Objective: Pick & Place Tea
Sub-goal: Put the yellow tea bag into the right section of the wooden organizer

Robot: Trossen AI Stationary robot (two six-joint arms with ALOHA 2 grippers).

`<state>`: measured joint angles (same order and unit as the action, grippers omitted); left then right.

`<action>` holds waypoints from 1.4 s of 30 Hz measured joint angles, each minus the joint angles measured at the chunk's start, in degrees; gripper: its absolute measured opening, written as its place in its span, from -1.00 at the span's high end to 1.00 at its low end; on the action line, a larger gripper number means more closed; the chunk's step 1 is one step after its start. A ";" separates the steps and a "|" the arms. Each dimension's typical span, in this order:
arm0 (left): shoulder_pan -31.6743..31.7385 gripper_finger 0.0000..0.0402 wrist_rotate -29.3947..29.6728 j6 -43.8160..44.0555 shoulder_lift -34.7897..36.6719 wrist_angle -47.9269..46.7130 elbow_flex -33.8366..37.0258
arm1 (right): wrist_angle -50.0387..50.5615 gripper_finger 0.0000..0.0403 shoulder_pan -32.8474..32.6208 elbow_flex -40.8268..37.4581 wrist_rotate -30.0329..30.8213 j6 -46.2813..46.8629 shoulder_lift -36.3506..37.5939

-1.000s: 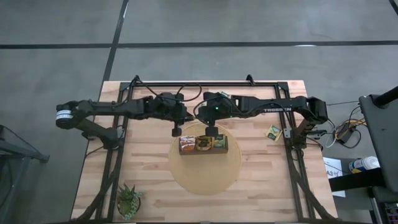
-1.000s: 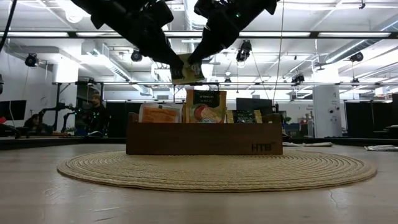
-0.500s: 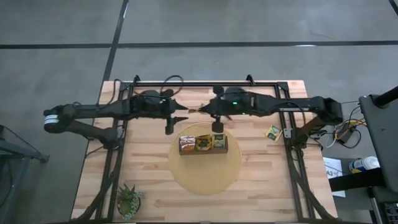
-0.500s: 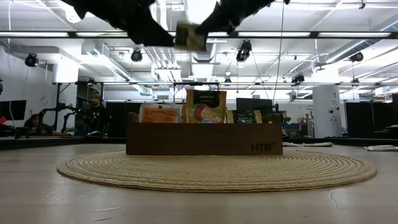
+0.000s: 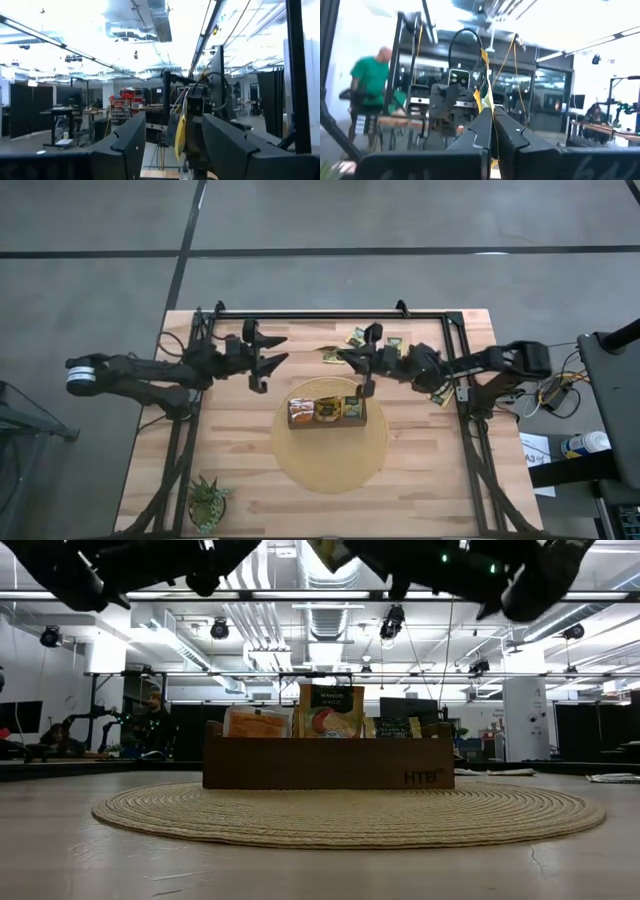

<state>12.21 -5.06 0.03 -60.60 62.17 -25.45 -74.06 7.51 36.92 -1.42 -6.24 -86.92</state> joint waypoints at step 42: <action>-0.09 1.00 -6.05 -0.99 -11.34 -8.59 -10.76 | -2.65 0.76 0.38 6.94 -1.74 4.37 -12.23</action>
<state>12.12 -11.11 -0.96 -71.94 53.58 -36.21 -76.70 7.90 43.86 -3.16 -1.87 -99.15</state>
